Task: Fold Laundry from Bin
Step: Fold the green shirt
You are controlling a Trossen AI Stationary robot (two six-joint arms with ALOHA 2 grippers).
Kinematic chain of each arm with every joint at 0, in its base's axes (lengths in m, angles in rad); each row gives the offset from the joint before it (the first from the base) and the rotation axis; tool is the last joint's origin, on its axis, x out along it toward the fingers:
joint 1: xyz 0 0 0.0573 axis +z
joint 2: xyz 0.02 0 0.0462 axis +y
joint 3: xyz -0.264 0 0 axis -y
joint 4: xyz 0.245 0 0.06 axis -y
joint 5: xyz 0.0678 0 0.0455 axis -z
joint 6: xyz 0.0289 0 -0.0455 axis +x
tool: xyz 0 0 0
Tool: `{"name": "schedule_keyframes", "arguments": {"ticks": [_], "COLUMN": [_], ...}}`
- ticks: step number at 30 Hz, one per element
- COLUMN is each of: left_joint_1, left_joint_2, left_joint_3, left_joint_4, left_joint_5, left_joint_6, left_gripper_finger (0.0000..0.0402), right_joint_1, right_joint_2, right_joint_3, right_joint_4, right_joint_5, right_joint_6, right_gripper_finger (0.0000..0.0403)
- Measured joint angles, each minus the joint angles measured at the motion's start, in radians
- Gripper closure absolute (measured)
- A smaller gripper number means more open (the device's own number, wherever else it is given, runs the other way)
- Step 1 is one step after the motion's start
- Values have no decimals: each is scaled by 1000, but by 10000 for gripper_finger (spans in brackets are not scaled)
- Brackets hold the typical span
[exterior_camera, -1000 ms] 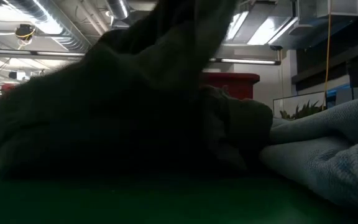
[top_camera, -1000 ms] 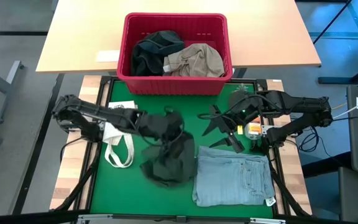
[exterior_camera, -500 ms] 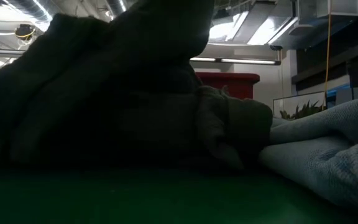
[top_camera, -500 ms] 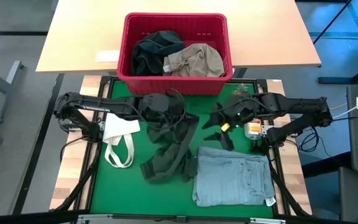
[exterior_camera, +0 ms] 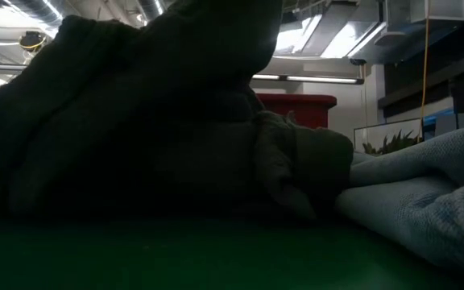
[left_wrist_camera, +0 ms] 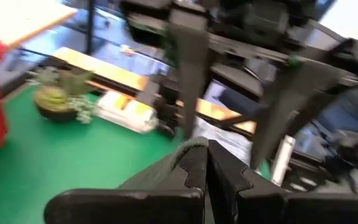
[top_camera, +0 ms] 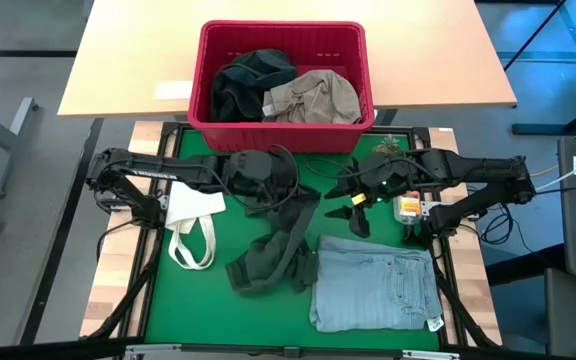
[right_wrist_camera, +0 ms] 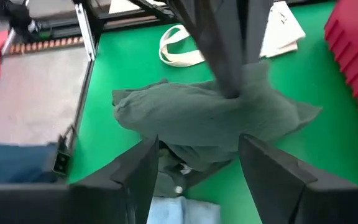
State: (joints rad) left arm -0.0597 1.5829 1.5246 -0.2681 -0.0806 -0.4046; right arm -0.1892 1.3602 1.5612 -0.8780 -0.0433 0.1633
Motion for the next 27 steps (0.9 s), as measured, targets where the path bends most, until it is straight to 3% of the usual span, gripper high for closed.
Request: {"name": "schedule_keyframes", "arguments": {"ticks": [7, 14, 21, 27], "left_joint_1": [-12, -33, -33, -34], "left_joint_2": [0, 0, 0, 0], "left_joint_3": [0, 0, 0, 0], "left_joint_4": [0, 0, 0, 0], "left_joint_5": [192, 199, 198, 199], "left_joint_6": [25, 61, 68, 76], "left_gripper_finger": [401, 401, 401, 401], "right_joint_1": [0, 0, 1, 1], "right_joint_2": [0, 31, 68, 92], "right_joint_3": [0, 0, 0, 1], "right_joint_4": [2, 35, 129, 140], "right_joint_5": [-1, -141, -186, -309], "right_joint_6": [-243, -346, -356, -378], "right_gripper_finger": [182, 182, 182, 182]}}
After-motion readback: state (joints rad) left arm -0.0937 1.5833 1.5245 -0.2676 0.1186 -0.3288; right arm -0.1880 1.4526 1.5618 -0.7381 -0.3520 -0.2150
